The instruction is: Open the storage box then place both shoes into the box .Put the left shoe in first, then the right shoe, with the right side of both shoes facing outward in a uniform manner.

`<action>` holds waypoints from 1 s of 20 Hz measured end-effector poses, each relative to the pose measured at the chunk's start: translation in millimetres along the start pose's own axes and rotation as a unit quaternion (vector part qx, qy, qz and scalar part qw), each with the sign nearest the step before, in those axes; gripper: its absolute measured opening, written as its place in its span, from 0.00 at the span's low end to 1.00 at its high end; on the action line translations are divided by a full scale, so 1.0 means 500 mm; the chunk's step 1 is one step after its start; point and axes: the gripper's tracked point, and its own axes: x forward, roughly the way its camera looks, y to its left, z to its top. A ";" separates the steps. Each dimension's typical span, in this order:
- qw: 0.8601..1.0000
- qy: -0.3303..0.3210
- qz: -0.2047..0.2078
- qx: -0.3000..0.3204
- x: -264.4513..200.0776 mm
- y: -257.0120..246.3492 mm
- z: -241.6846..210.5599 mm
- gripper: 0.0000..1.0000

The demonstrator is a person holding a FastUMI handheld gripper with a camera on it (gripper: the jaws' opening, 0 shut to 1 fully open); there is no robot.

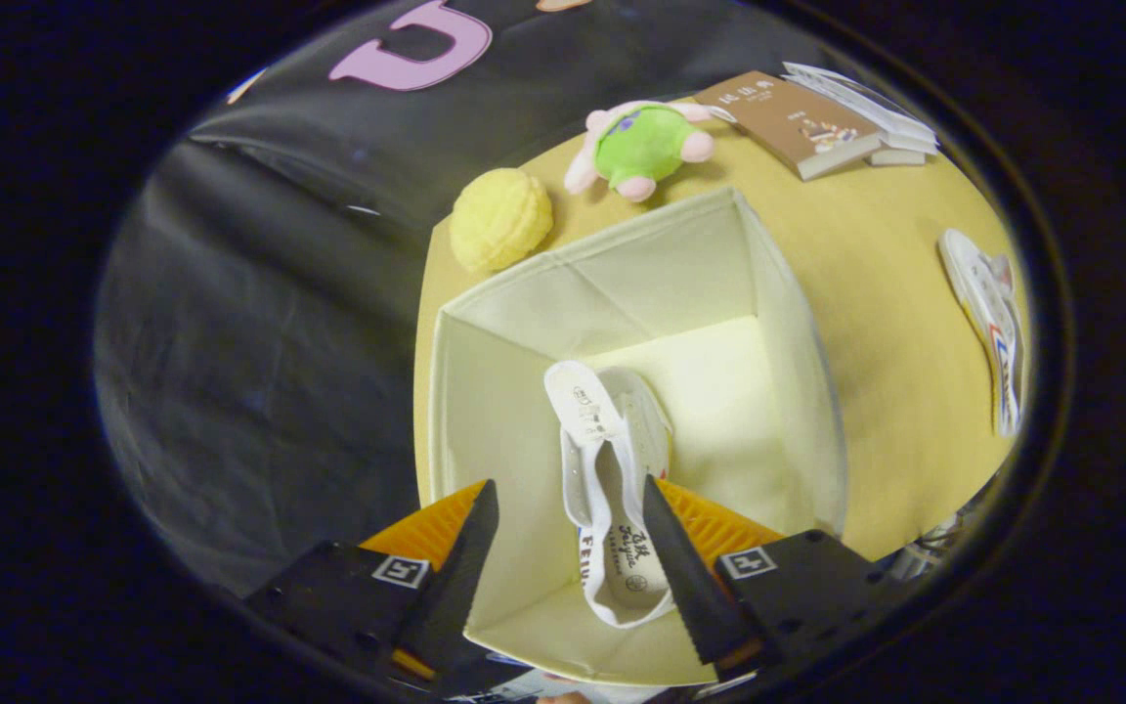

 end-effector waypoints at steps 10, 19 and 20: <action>0.988 -0.014 0.021 -0.152 -0.191 -0.134 0.031 1.00; 0.976 -0.077 -0.082 -0.186 -0.324 -0.446 0.103 1.00; 0.975 -0.077 -0.090 -0.186 -0.328 -0.475 0.107 1.00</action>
